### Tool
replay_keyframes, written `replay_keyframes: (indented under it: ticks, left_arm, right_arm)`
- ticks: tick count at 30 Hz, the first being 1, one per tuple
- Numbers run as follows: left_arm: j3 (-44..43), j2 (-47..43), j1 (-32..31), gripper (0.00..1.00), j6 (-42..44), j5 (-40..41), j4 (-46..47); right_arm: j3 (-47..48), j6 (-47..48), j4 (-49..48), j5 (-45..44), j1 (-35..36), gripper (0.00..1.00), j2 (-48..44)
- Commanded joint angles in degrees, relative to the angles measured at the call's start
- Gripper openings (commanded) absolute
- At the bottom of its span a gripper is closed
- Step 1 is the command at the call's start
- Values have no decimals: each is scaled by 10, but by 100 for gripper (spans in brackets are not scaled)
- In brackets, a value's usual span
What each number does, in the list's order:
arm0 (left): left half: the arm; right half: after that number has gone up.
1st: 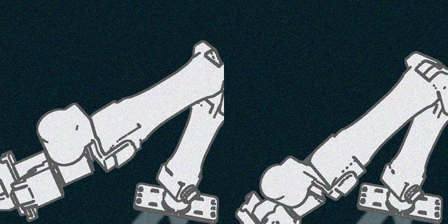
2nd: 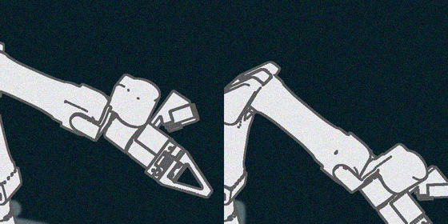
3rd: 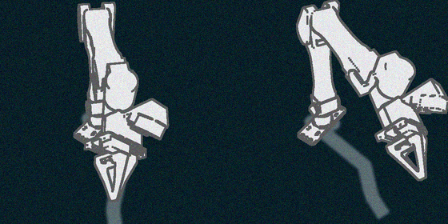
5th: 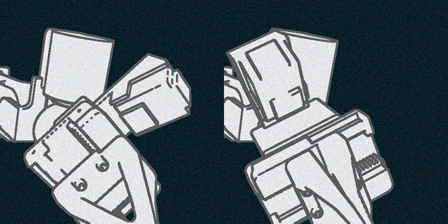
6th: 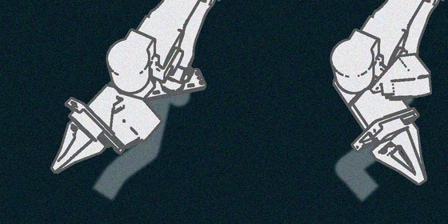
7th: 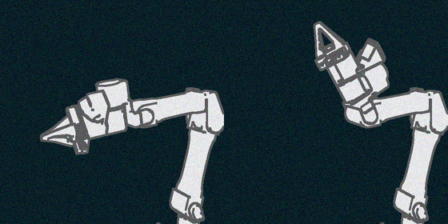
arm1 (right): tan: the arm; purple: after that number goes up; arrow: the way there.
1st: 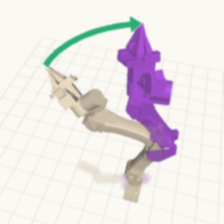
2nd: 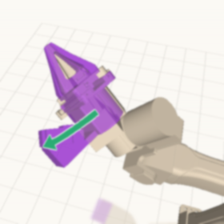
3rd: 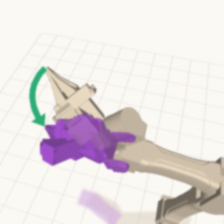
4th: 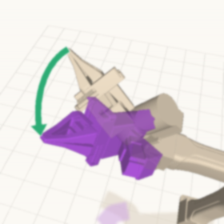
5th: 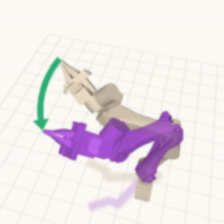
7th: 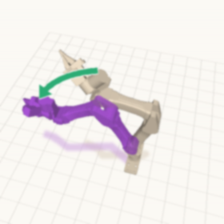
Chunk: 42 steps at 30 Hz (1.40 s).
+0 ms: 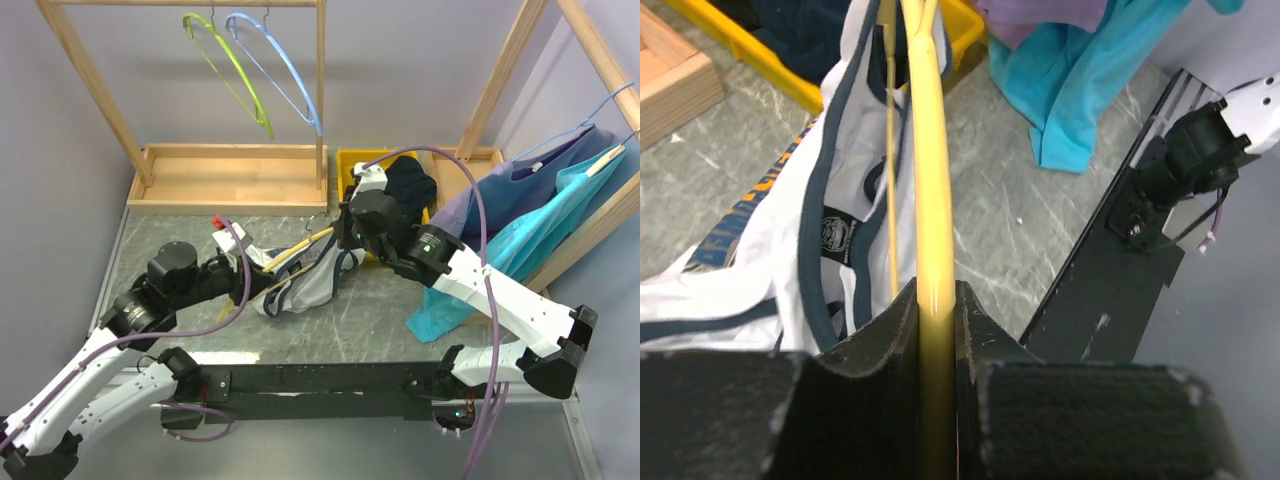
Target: Place the tank top on the hanger
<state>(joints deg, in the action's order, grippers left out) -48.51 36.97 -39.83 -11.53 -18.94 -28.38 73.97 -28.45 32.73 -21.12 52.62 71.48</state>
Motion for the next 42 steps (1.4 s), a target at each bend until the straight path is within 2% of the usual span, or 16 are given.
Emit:
replay_keyframes:
  ticks: [1,6,12,13,14,16,17,22,25,29,35,40,42]
  left_arm:
    - [41,9,-5,1,-38,-30,154]
    - [71,49,-12,1,-63,-45,265]
    - [124,81,-18,1,-108,-13,391]
    - [133,82,-18,1,-116,-8,431]
    - [143,81,-20,1,-122,-3,445]
    - [170,78,-20,1,-135,1,482]
    - [177,77,-21,1,-139,5,489]
    - [198,93,-21,1,-144,4,510]
    - [196,107,-21,1,-144,0,519]
    - [178,129,-22,1,-139,0,506]
    - [162,143,-23,1,-141,-10,508]
    - [152,151,-24,1,-142,-14,507]
    - [150,154,-24,1,-144,-15,508]
  right_arm:
    - [42,20,-21,15,6,0,-6]
    - [41,31,-25,14,6,0,-14]
    - [8,50,-47,-8,0,2,-20]
    - [-4,54,-54,-8,-8,6,-26]
    - [-15,56,-65,-1,-13,20,-33]
    - [-55,71,-83,6,-24,35,-62]
    - [-72,78,-108,6,-27,47,-76]
    - [-163,150,-211,79,-32,58,-183]
    - [-151,177,-238,100,-29,59,-179]
    - [-114,197,-231,89,-25,59,-117]
    - [-107,198,-244,60,-23,59,-58]
    - [-119,187,-258,53,-22,58,-49]
    - [-124,185,-266,46,-21,54,-46]
